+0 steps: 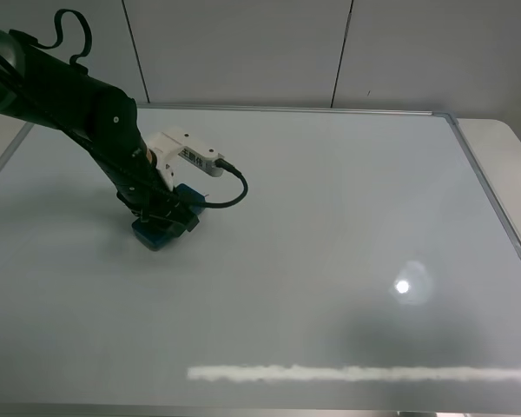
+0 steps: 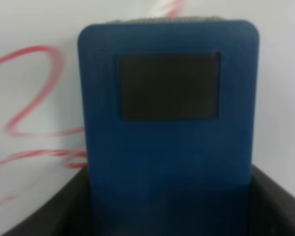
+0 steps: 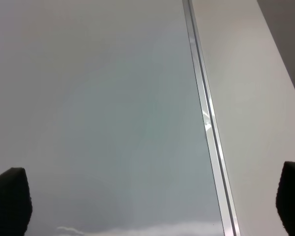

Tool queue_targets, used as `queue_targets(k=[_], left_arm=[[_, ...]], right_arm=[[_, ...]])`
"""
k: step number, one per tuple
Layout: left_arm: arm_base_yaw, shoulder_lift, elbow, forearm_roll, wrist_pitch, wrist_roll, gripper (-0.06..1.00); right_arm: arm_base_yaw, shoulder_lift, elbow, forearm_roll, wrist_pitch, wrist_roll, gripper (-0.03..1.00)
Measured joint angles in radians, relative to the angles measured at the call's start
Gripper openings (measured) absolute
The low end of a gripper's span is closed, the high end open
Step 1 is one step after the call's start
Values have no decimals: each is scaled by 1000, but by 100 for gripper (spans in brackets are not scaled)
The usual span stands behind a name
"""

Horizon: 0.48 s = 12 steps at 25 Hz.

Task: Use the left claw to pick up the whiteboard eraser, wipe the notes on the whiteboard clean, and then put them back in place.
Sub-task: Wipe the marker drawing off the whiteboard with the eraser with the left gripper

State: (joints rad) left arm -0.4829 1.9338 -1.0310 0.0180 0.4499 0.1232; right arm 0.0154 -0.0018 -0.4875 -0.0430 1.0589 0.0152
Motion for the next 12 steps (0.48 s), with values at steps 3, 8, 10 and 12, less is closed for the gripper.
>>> queue_targets(k=[3,8,10,12], left_arm=[[-51,4,0,-31,-1,1,55],[-72,7,0,-38,-4,13,55],[-53,10,0,-42,-9,23,55],[-19,20,-2,-49,-19,43,55]], right_arm=[[0,0,0,0,0,0,99],[0,0,0,0,0,0,99],[0,0,0,0,0,0,99],[0,0,0,0,0,0,99]])
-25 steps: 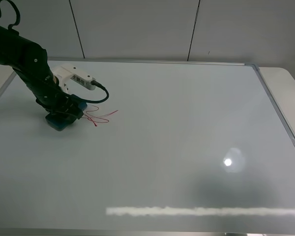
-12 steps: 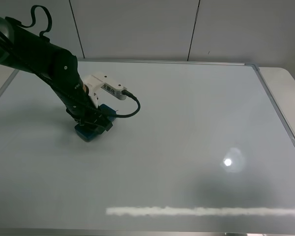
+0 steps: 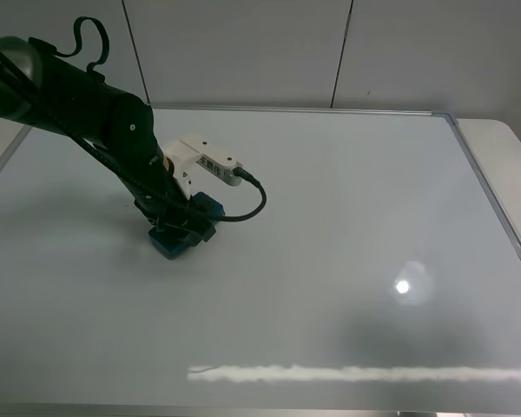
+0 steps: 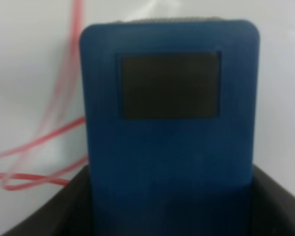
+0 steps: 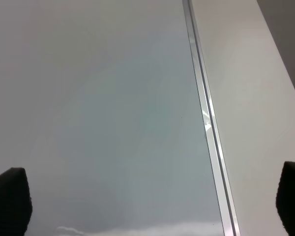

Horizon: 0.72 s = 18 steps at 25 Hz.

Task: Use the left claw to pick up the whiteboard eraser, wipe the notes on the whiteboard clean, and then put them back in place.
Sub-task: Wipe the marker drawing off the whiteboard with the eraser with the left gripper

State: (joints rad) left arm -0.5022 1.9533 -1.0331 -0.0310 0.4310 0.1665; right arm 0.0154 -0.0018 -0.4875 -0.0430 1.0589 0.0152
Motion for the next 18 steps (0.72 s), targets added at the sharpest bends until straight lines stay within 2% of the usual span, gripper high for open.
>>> queue_targets(k=[5,14,18], left_arm=[[98,27,-13,-17,-33,54,55],[348,37,-15,-25,-109,119,55],[375,37,-21,-21,-103,135,55]], right_arm=[[0,0,0,0,0,0,99],[0,0,0,0,0,0,99],[0,0,0,0,0,0,99]])
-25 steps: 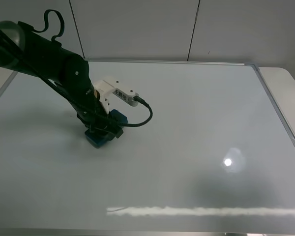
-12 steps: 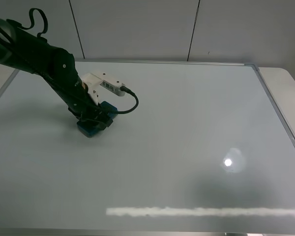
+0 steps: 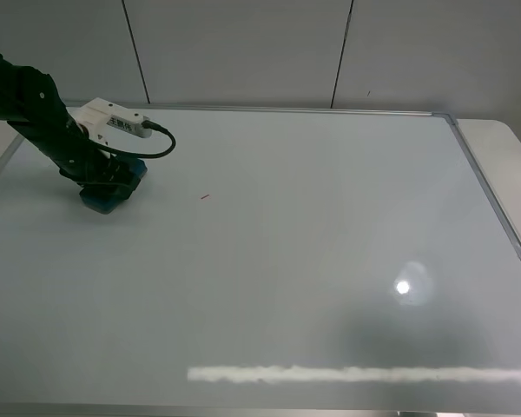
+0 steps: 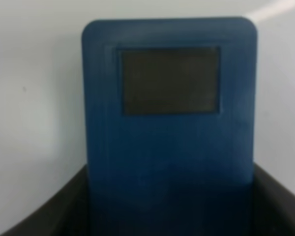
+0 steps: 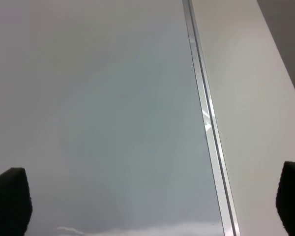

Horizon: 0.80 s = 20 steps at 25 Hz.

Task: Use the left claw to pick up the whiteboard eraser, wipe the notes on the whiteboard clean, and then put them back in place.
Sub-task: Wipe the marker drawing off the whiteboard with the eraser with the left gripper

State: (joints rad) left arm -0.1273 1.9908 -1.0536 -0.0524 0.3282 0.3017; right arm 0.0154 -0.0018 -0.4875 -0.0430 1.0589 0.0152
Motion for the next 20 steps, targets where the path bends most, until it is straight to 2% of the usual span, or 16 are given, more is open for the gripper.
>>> queue_targets(k=[4,12,15,17,20], left_arm=[[-57,0,-2,-1,6,7,55],[-319,8,-4,-95,12,20,55],[-405,25,-39,-124,47,27,55],[-443,50,-82,-129,77,29,55],[-453,84,-143,-131,118,31,55]], right_arm=[[0,0,0,0,0,0,99],[0,0,0,0,0,0,99],[0,0,0,0,0,0,99],[0,0,0,0,0,0,99],[0,0,0,0,0,0,99]])
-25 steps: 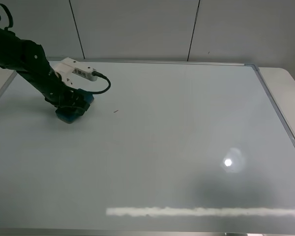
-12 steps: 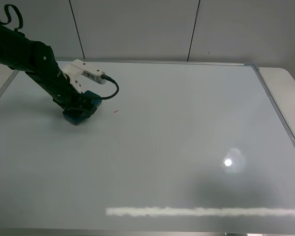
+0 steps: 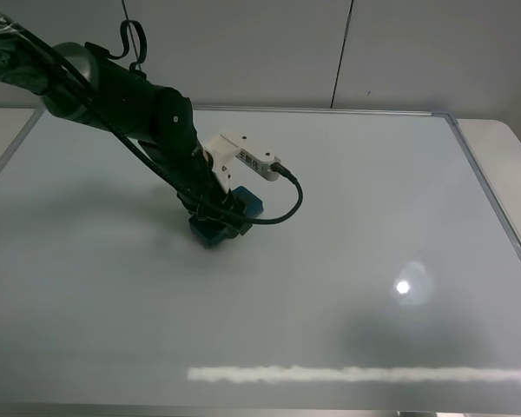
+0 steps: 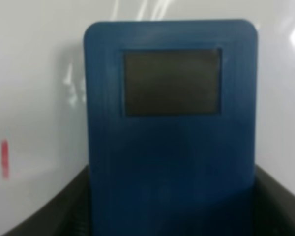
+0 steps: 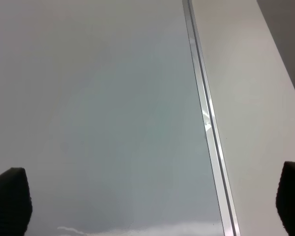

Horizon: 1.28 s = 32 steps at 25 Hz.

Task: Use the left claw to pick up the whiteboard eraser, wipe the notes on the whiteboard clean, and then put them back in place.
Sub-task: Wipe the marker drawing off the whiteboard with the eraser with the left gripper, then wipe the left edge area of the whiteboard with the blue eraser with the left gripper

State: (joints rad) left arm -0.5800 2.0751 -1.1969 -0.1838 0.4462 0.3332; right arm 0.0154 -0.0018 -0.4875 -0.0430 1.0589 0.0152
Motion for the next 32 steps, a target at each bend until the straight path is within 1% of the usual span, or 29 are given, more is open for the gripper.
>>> queue_targets(k=[3,6,9,12,16,19,22,27,29,32], left_arm=[[24,23,-37,8,10,0,55],[73,31,-47,24,1,0,55],[151,34,-47,46,-8,1,55],[250,34,-50,64,-9,2,55],[371,34,-52,61,-9,18,55],[443,34,-55,60,-8,20,55],[486,30,-55,59,6,26,55],[523,-7,-50,79,65,21,55],[537,-29,-41,107,111,0,55],[560,-64,-29,173,203,-59,55]], right_arm=[[0,0,0,0,0,0,99],[0,0,0,0,0,0,99],[0,0,0,0,0,0,99],[0,0,0,0,0,0,99],[0,0,0,0,0,0,99],[0,0,0,0,0,0,99],[0,0,0,0,0,0,99],[0,0,0,0,0,0,99],[0,0,0,0,0,0,99],[0,0,0,0,0,0,99]])
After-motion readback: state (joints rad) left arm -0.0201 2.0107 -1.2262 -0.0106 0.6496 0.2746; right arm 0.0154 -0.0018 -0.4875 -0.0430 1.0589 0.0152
